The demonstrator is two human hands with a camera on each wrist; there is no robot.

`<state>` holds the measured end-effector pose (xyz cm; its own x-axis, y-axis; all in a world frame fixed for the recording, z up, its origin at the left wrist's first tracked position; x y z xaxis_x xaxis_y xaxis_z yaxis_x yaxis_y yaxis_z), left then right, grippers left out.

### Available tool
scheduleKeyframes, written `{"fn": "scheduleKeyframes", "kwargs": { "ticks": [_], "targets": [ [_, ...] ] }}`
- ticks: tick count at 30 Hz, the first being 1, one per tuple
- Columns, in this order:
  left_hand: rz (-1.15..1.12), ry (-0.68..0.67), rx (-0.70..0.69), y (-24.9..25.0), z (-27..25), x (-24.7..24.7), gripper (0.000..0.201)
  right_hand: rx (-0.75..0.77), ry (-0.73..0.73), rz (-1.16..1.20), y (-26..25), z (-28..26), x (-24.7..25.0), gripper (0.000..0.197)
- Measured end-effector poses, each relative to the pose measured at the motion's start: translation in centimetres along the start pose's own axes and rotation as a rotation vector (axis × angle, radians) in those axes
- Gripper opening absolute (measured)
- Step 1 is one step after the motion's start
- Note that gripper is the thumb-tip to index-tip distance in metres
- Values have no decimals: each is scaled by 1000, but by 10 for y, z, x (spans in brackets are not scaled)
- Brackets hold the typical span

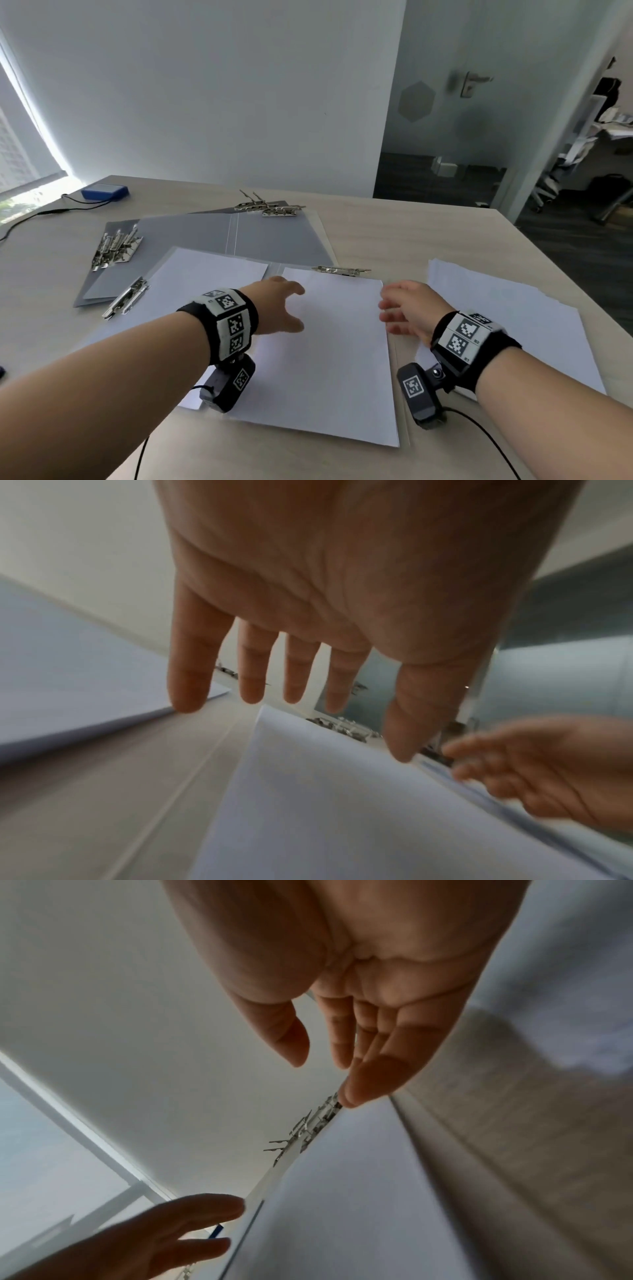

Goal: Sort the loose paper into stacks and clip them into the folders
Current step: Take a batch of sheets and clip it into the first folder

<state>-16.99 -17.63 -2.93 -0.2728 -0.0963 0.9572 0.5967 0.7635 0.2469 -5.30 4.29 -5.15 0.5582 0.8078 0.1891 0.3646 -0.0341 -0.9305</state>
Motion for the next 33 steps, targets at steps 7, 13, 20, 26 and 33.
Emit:
{"fn": "scheduleKeyframes", "kwargs": {
  "ticks": [7, 13, 20, 26, 33],
  "targets": [
    [202, -173, -42, 22, 6, -24, 79, -80, 48, 201, -2, 26, -25, 22],
    [215, -168, -27, 21, 8, -25, 78, 103, 125, -48, -34, 48, -35, 58],
    [221, -155, -34, 22, 7, -23, 79, 404, -79, -610, -81, 48, -105, 61],
    [227, -151, -39, 22, 6, -24, 80, 539, -154, -1236, -79, 56, -140, 63],
    [233, -143, -47, 20, 7, -24, 79, 519, -275, -1540, -53, 67, -163, 62]
  ]
}}
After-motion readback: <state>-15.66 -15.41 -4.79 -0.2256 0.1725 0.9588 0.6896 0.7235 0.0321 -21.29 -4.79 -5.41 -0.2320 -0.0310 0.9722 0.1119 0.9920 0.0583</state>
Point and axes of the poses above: each hand's wrist, its own z-axis towards the middle knuckle, its own x-axis out of the back of the hand, y = z × x, the point moved 10 cm from there along z, towards the middle knuckle, and after that the axes turned 6 degrees about y, right-handed, at the moved point
